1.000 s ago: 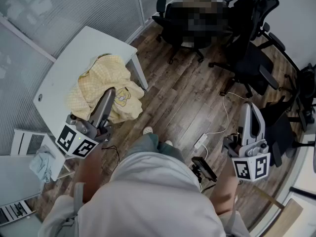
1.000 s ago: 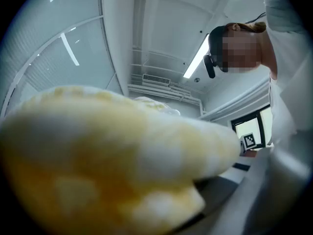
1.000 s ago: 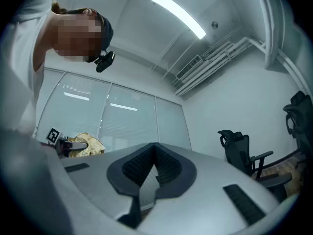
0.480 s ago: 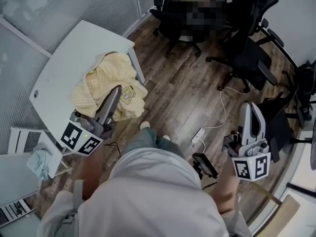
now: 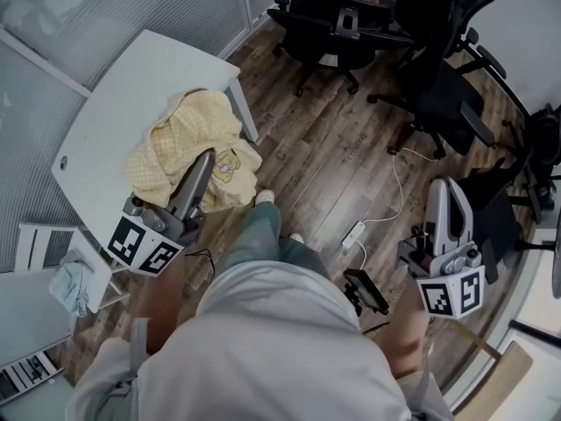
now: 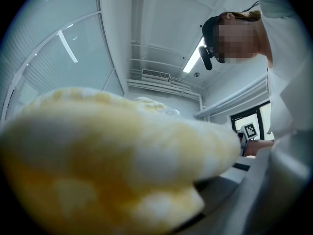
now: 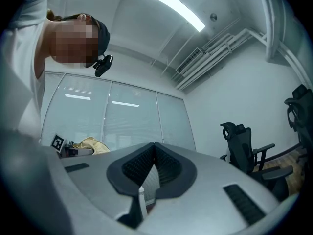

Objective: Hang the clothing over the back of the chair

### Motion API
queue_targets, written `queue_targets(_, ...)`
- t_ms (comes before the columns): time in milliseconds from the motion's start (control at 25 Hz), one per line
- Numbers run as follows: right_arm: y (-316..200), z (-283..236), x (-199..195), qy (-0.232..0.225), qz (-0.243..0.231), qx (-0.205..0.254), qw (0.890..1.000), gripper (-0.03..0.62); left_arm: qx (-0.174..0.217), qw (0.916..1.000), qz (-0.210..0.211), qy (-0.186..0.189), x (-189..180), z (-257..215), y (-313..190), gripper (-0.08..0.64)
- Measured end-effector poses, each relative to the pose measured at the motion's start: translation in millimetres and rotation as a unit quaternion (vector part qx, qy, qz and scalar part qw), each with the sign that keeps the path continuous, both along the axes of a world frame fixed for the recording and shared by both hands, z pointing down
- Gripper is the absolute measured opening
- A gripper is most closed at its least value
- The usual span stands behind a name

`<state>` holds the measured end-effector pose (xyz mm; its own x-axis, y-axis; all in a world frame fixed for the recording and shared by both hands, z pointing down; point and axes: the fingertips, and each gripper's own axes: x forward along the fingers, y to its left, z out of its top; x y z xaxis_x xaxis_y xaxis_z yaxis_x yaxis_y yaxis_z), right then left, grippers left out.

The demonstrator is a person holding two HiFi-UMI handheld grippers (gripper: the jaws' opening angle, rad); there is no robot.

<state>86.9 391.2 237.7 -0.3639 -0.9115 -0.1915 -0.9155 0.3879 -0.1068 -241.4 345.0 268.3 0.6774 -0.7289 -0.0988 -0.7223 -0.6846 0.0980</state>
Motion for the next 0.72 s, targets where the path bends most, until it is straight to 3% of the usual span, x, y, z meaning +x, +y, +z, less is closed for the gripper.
queue_targets(520, -16, 2, -3, -0.001, 0.020, -0.001, 1.000, 0.020, 0.007, 0.9997, 0.010, -0.021, -3, 4, -24, 0.118)
queue_targets(720, -65, -15, 7, -0.008, 0.041, -0.008, 0.999, 0.020, -0.001, 0.9997, 0.019, -0.016, 3, -13, -86, 0.118)
